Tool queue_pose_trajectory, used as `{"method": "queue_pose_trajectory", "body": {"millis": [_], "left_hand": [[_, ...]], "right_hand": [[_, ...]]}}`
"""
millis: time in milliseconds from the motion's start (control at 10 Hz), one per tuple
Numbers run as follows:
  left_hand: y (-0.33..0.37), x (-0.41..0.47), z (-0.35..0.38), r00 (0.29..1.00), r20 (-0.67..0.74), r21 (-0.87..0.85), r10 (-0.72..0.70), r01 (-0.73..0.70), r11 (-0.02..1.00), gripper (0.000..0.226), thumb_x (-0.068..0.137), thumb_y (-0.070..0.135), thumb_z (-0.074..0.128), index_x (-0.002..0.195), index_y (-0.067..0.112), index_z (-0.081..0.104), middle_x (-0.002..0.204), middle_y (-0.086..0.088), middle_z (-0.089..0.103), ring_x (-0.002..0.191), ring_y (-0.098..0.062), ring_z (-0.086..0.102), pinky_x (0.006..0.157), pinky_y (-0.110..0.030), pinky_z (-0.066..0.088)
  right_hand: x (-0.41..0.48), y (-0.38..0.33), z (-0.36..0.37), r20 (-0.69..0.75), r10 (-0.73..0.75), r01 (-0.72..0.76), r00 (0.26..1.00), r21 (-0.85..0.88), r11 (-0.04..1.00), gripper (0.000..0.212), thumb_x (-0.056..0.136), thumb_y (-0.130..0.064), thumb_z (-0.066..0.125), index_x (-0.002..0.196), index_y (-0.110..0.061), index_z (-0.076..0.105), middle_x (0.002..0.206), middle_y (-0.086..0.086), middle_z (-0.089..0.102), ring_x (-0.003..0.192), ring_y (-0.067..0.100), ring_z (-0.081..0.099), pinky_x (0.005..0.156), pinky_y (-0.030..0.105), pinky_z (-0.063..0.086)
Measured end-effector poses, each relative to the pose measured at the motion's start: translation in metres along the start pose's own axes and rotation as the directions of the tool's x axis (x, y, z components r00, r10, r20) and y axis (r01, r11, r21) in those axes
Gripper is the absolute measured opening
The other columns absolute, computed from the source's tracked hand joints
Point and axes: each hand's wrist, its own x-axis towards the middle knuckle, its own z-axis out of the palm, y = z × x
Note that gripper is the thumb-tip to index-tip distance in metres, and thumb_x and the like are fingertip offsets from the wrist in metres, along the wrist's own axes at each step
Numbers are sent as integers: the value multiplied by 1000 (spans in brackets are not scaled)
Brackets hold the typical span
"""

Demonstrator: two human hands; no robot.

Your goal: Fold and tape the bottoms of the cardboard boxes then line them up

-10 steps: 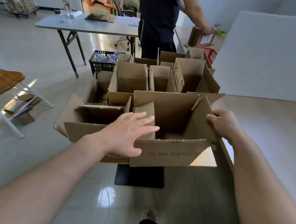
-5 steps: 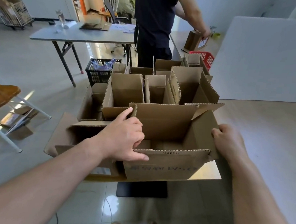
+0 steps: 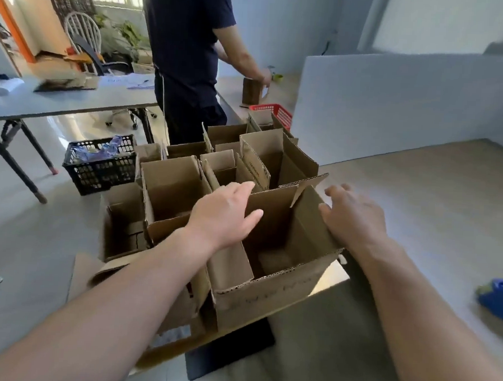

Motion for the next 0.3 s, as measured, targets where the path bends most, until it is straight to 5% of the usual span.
{"method": "queue_pose_trajectory", "body": {"millis": [300], "left_hand": [[63, 34, 10, 985, 96, 116, 142, -153, 981, 61, 93, 59, 38, 135, 16, 46, 134, -6, 54, 122, -25, 50, 99, -40, 43]], "right_hand": [[-39, 22, -18, -6, 75, -75, 997, -174, 982, 26, 96, -22, 41, 112, -13, 60, 108, 7, 62, 98, 26, 59, 70, 31, 39]]}}
